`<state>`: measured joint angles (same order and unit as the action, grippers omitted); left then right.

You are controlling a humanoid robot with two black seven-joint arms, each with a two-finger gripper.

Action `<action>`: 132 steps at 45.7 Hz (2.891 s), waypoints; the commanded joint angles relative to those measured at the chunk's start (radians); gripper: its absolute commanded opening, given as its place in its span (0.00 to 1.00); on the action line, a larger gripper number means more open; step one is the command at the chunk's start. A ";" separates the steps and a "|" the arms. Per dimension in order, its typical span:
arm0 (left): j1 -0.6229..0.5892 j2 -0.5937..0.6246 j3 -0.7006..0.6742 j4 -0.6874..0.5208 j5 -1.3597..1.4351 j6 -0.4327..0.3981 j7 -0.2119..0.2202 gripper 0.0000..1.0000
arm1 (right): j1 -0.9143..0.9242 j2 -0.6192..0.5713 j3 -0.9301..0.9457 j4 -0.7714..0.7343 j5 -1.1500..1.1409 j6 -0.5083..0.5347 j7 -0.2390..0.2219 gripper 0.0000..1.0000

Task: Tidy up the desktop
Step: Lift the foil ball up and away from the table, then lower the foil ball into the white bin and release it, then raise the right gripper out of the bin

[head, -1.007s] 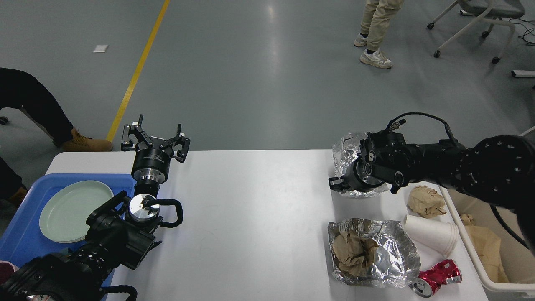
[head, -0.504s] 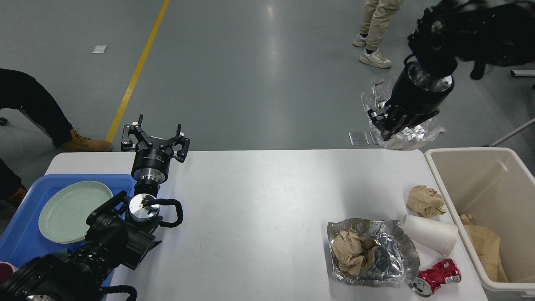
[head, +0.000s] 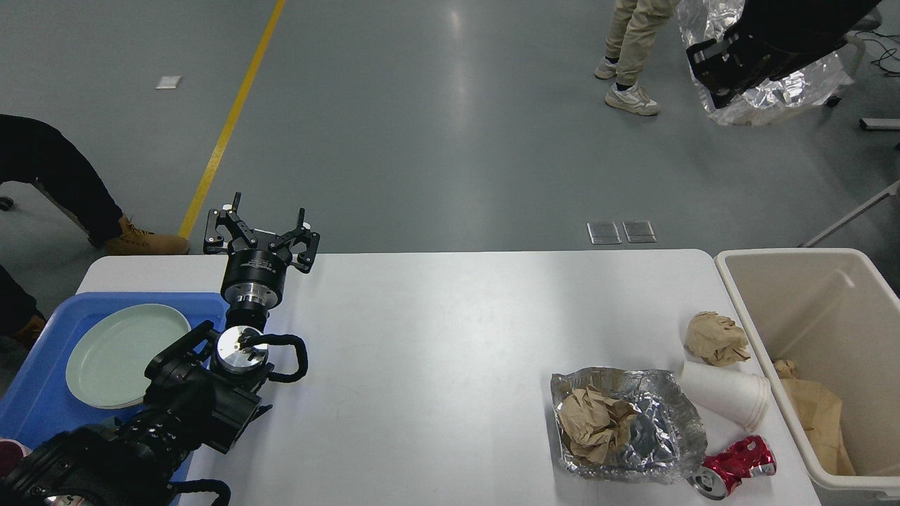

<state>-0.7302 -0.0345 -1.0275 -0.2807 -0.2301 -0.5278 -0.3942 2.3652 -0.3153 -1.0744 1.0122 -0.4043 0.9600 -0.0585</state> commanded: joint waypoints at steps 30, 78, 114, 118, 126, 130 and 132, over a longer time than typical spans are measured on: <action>0.000 -0.001 0.000 0.000 0.000 0.000 0.000 0.97 | -0.710 -0.222 -0.335 -0.234 -0.107 -0.355 -0.015 0.00; 0.000 -0.001 0.000 0.000 0.000 -0.001 0.000 0.97 | -1.574 -0.091 -0.101 -0.650 -0.116 -0.734 -0.014 0.00; 0.000 -0.001 0.001 0.000 0.000 0.000 0.000 0.97 | -1.607 -0.105 0.036 -0.701 -0.097 -0.788 -0.012 0.93; 0.000 -0.001 0.000 0.000 0.000 0.000 0.000 0.97 | -1.604 -0.116 0.039 -0.699 -0.097 -0.788 -0.012 0.93; 0.000 0.001 0.001 0.000 0.000 0.000 0.000 0.97 | -1.563 -0.131 0.065 -0.676 -0.096 -0.771 -0.012 0.96; 0.000 -0.001 0.000 0.000 0.000 0.000 0.000 0.97 | -1.454 -0.163 0.056 -0.627 -0.096 -0.767 -0.012 1.00; 0.000 -0.001 0.001 0.000 0.000 0.000 0.000 0.97 | -1.390 -0.203 0.051 -0.577 -0.096 -0.758 -0.012 1.00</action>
<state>-0.7302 -0.0351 -1.0269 -0.2807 -0.2301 -0.5283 -0.3942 0.8410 -0.4554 -1.0134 0.3512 -0.5001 0.1893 -0.0706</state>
